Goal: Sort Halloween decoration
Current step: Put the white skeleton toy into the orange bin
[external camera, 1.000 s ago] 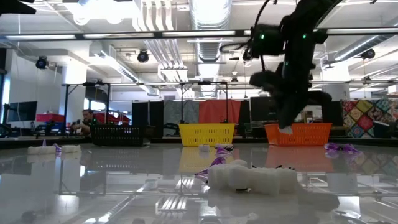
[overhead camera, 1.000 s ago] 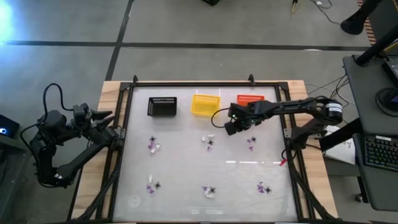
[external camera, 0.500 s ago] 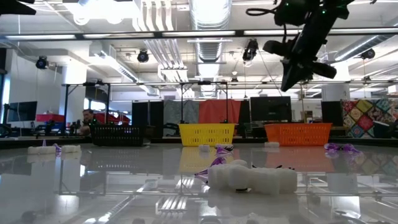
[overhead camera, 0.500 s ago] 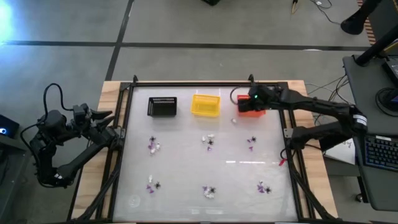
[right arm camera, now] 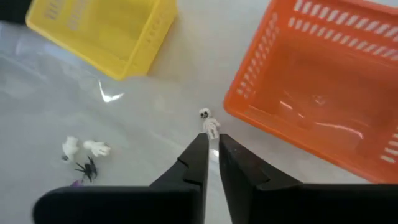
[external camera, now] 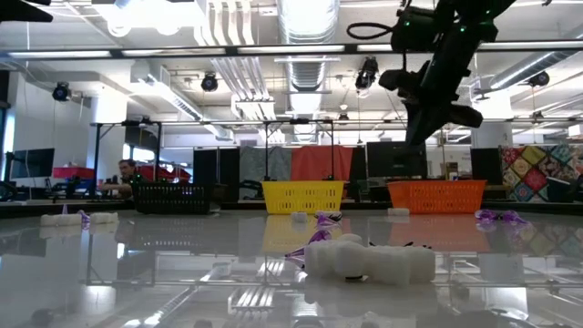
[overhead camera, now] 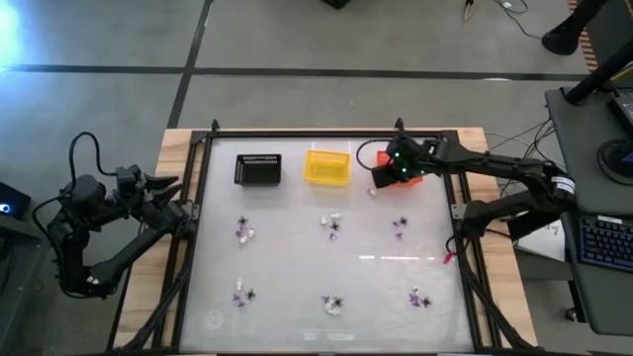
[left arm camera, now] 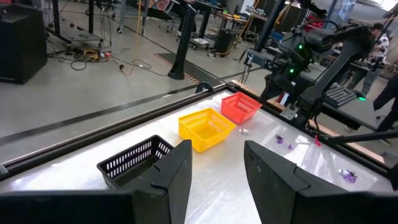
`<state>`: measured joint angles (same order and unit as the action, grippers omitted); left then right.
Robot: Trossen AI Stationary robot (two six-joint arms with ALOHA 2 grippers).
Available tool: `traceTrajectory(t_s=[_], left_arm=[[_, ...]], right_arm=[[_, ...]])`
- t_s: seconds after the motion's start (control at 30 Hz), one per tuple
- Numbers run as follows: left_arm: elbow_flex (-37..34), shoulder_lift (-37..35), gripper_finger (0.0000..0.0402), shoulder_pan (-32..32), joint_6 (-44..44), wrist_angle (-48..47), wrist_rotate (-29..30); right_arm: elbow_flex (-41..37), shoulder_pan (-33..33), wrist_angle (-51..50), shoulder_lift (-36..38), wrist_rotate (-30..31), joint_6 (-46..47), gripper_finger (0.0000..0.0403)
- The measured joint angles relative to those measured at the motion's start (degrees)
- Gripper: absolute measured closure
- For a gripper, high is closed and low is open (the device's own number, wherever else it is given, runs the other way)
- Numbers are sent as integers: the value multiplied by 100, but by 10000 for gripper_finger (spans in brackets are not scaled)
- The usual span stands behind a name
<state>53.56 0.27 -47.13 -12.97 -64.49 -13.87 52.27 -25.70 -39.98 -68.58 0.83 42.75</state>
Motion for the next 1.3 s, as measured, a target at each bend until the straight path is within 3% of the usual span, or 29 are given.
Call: traceTrajectory(t_s=[0.23, 0.37, 0.87, 1.13, 1.3], left_arm=[[0, 0, 272, 0, 9, 0, 0], [0, 0, 272, 0, 23, 0, -2], [0, 0, 272, 0, 27, 0, -22], [0, 0, 272, 0, 48, 0, -24], [0, 0, 272, 2, 48, 0, -26]], right_arm=[[2, 122, 848, -410, -142, -480, 297], [7, 123, 1173, -692, -434, -720, 278], [7, 350, 1173, -1717, -531, -63, 270], [7, 407, 1128, -1864, 46, 359, 271], [7, 407, 1024, -1864, 74, 426, 266]])
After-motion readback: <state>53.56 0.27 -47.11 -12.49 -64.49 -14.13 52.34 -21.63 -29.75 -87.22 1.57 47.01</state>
